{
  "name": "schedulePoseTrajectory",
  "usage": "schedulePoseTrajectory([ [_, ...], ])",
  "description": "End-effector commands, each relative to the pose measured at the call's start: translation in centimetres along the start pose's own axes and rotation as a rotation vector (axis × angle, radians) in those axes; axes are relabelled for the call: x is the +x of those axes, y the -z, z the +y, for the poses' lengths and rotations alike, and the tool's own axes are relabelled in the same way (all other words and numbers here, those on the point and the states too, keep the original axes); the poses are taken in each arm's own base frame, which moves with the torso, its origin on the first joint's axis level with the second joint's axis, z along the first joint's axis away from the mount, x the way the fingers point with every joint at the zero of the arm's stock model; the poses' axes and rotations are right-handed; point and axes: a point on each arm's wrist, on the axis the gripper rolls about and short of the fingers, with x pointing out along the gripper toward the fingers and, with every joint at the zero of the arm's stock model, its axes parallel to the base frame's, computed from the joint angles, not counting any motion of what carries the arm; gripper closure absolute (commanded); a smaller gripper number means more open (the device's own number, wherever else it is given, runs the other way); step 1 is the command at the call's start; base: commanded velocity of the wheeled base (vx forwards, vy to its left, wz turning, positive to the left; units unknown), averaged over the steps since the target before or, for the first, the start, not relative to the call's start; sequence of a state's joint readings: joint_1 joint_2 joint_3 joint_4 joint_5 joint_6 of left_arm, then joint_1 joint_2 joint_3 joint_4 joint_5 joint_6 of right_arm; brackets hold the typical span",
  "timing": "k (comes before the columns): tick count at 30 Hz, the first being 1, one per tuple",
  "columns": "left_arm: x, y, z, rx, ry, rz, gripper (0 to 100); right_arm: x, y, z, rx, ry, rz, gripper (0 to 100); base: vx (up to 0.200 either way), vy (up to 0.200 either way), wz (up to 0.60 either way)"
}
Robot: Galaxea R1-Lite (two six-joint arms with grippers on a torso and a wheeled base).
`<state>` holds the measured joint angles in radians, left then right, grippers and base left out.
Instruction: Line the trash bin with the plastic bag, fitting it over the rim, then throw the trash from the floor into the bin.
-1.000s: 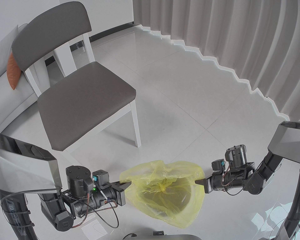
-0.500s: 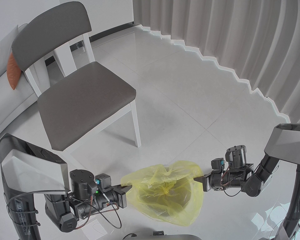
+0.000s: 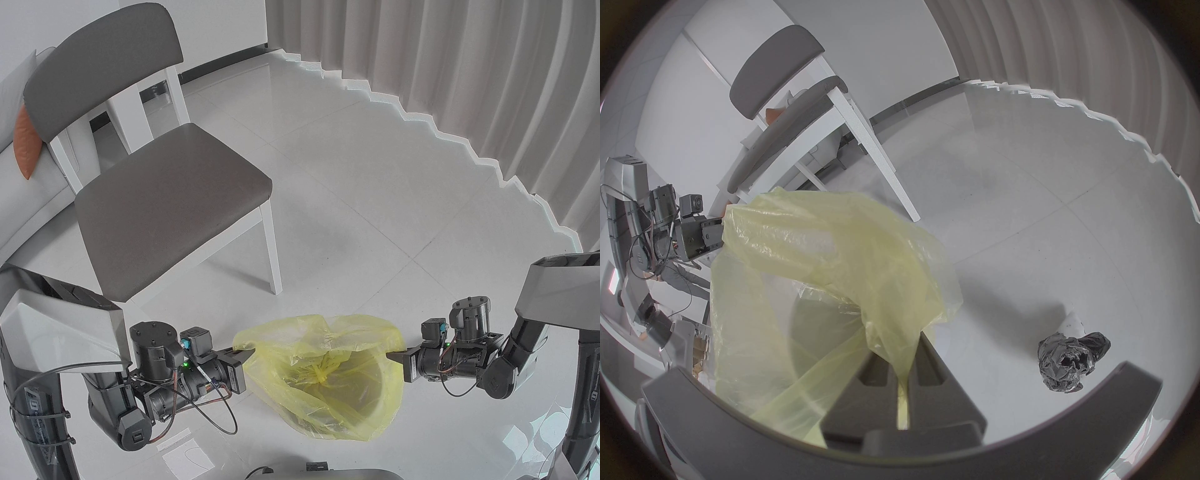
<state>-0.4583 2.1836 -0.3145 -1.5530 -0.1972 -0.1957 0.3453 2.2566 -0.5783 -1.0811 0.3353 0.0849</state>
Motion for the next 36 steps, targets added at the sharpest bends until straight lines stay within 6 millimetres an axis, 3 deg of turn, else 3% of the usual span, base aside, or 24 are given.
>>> schedulePoseTrajectory([
  [1, 0.1, -0.2, 0.3, -0.005, -0.004, -0.02, 100, 0.7, 0.8, -0.4, 0.008, 0.003, 0.022, 100, 0.0, 0.0, 0.0],
  [4, 0.5, 0.3, 0.4, -0.016, -0.005, -0.005, 100, 1.2, 1.3, -0.5, 0.011, 0.002, 0.031, 100, 0.0, 0.0, 0.0],
  [8, 2.6, 1.6, 1.1, -0.024, -0.015, 0.018, 100, 2.4, 2.2, -1.2, 0.015, 0.005, 0.033, 100, 0.0, 0.0, 0.0],
  [14, 4.1, 2.5, 1.7, -0.028, -0.024, 0.026, 100, 2.6, 2.7, -1.6, 0.025, 0.013, 0.042, 100, 0.0, 0.0, 0.0],
  [24, 3.2, 2.3, 3.4, -0.05, -0.08, 0.026, 100, 2.1, 2.3, -2.2, 0.032, 0.028, 0.03, 100, 0.0, 0.0, 0.0],
  [36, 2.1, 4.5, 2.5, -0.058, -0.07, 0.132, 100, 2.1, 2.3, -2.7, 0.037, 0.039, 0.026, 100, 0.0, 0.0, 0.0],
])
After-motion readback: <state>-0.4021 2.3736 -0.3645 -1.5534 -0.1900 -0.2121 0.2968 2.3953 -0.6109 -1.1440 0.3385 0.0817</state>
